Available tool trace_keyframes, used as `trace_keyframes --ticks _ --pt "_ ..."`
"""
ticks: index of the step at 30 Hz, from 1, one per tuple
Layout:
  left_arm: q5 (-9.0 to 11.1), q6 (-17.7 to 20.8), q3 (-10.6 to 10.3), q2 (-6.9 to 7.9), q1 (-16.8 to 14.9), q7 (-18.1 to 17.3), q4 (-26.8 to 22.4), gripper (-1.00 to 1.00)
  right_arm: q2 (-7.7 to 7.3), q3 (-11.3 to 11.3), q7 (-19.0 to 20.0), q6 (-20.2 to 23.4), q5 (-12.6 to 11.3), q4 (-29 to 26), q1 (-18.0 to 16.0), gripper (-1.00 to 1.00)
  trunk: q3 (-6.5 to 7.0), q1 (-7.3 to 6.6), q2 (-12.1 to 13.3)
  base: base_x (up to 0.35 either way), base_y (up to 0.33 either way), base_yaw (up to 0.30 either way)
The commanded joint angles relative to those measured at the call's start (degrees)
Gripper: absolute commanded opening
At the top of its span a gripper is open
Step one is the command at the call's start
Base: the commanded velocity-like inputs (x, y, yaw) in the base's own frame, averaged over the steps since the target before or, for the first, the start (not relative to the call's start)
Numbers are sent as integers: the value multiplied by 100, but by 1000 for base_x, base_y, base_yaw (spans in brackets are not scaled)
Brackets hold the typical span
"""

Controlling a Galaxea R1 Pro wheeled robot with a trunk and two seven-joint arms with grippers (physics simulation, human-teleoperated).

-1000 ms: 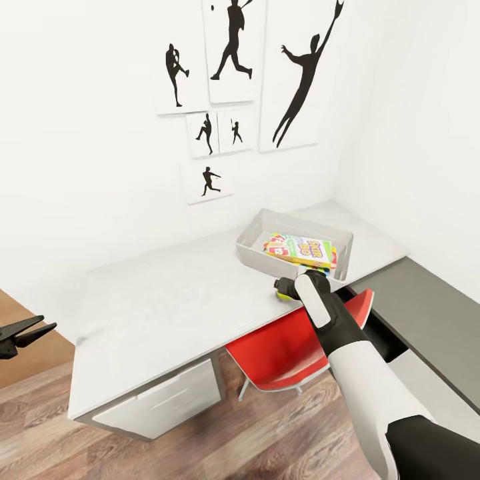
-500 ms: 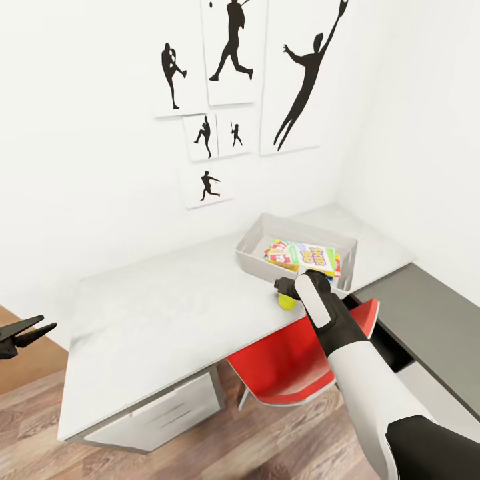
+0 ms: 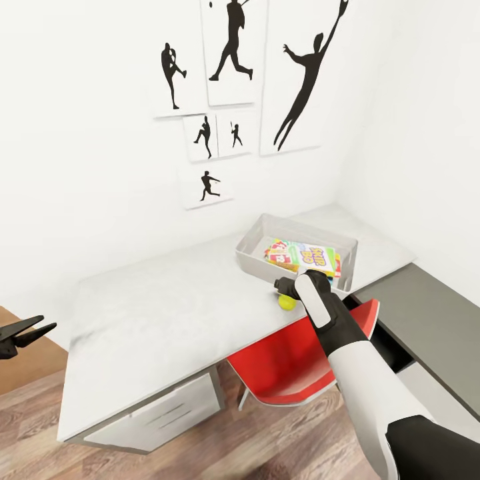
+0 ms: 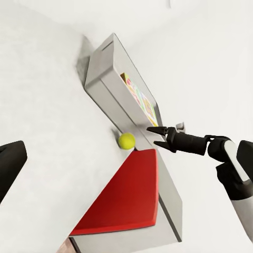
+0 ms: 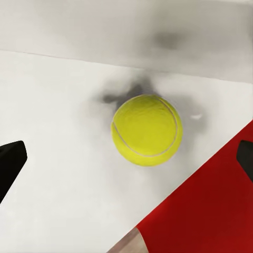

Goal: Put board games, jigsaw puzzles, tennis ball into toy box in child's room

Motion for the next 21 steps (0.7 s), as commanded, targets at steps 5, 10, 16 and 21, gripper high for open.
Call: trace_keyframes --ticks 5,10,16,21 --pt "-6 56 1 1 -4 -25 0 100 -2 10 -60 6 -58 -4 -6 100 -10 3 -11 0 0 0" --pt "-6 54 -5 -5 -4 -25 0 100 -2 10 -60 6 -58 -4 -6 100 -19 3 -11 0 0 0" --pt "-6 54 -4 -7 -4 -25 0 100 -2 10 -60 6 -58 -2 -6 100 -54 3 -11 0 0 0" --pt "-6 54 -5 -7 -4 -25 0 100 -2 8 -60 6 -58 1 -6 100 -95 3 -11 0 0 0"
